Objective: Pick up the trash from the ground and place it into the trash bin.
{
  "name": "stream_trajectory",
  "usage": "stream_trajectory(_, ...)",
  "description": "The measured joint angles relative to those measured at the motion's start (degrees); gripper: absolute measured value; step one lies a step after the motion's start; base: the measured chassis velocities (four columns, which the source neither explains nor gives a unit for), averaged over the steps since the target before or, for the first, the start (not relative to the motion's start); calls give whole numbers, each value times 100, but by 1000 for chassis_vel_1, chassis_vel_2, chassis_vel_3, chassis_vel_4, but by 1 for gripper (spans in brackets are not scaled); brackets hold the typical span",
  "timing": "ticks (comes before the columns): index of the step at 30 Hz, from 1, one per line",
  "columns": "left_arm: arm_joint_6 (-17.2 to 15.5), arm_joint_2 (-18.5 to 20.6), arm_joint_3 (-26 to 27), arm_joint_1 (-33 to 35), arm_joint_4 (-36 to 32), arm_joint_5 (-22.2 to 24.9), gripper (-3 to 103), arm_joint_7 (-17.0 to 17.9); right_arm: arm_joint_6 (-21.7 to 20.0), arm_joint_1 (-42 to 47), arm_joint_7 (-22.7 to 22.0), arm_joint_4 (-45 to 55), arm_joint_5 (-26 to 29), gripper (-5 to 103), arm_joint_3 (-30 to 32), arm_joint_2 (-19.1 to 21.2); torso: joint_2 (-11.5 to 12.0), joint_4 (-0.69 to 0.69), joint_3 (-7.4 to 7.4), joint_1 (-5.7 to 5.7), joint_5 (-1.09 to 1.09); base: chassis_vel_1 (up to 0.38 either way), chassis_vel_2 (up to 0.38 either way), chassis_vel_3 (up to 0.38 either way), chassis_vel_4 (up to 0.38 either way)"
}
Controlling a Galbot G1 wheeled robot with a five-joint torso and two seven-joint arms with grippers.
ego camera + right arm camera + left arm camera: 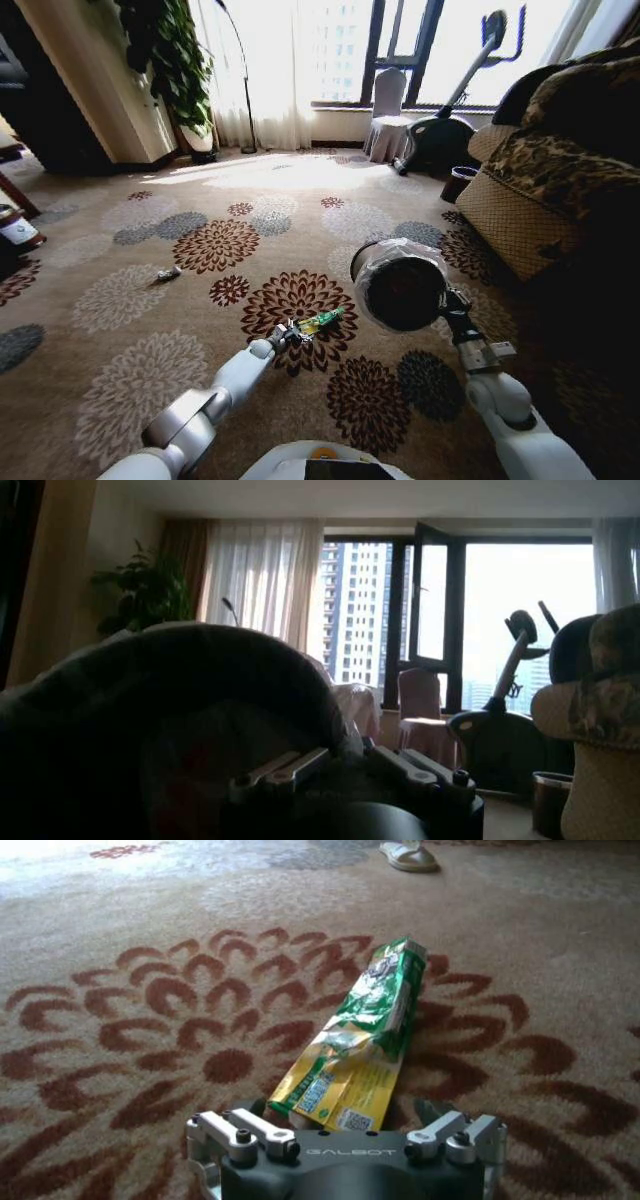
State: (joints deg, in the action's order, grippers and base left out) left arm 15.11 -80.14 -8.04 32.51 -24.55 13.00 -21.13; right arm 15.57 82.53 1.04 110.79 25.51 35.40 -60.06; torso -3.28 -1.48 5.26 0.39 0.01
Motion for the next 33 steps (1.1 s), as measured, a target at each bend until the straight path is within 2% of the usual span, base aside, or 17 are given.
stream_trajectory(3, -57, -38, 104, -3, 22, -23, 99, -81, 2, 8, 0, 1, 1, 0, 10, 2, 0, 1, 0, 0, -2, 0, 0, 0, 0)
stream_trajectory(4, -92, -43, 137, -1, 15, -24, 89, -106, 2, 8, 0, 2, 1, 0, 11, 6, 0, 1, 0, 0, -1, 0, 0, 0, 0)
stream_trajectory(6, -108, -45, 154, 4, 6, -24, 89, -123, 2, 8, 0, 2, 2, 0, 12, 7, 0, 1, 0, 0, -1, 0, 0, 0, 0)
stream_trajectory(11, -137, -48, 219, 101, -101, -27, 62, -130, 2, -5, 0, 25, 4, 0, -8, 2, 0, 0, 0, 0, -1, 0, 0, 0, 0)
stream_trajectory(14, -127, -36, 219, 130, -138, -27, 57, -131, 3, -5, 0, 29, 4, 0, -9, 1, 0, 0, 0, 0, -2, 0, 0, 0, 0)
stream_trajectory(16, -123, -31, 219, 136, -153, -27, 46, -130, 3, -6, 0, 31, 5, 0, -10, 0, 0, 0, 0, 0, -1, 0, 0, 0, 0)
stream_trajectory(19, -120, -30, 219, 139, -156, -27, 41, -130, 2, -5, 0, 31, 5, 0, -11, -1, 0, 0, 0, 0, -2, 0, 0, 0, 0)
stream_trajectory(20, -118, -27, 218, 140, -160, -26, 30, -130, 2, -5, 0, 31, 6, 0, -12, -2, 0, 0, 0, 0, -1, 0, 0, 0, 0)
stream_trajectory(21, -118, -27, 218, 140, -160, -26, 30, -130, 2, -5, 0, 31, 6, 0, -12, -2, 0, 0, 0, 0, -1, 0, 0, 0, 0)
stream_trajectory(22, -117, -27, 217, 140, -161, -25, 24, -130, 2, -6, 0, 31, 6, 0, -12, -2, 0, 0, 0, 0, -1, 0, 0, 0, 0)
stream_trajectory(25, -115, -26, 216, 141, -164, -23, 19, -129, 3, -6, 0, 32, 7, 0, -13, -3, 0, 0, 0, 0, -1, 0, 0, 0, 0)
stream_trajectory(26, -113, -26, 215, 141, -167, -22, 8, -129, 2, -7, 0, 31, 8, 0, -14, -4, -1, 1, 0, 0, -2, 0, 0, 0, 0)
stream_trajectory(28, -112, -26, 214, 141, -168, -22, 8, -130, 3, -7, 0, 32, 8, 0, -14, -4, 0, 1, 0, 0, -2, 0, 0, 0, 0)
stream_trajectory(29, -111, -26, 214, 142, -169, -21, 2, -130, 3, -8, 0, 31, 9, 0, -15, -5, 0, 1, 0, 0, -2, 0, 0, 0, 0)
stream_trajectory(33, -110, -24, 212, 144, -170, -20, 0, -129, 3, -9, 0, 31, 10, 0, -16, -5, 0, 1, 0, 0, -2, 0, 0, 0, 0)
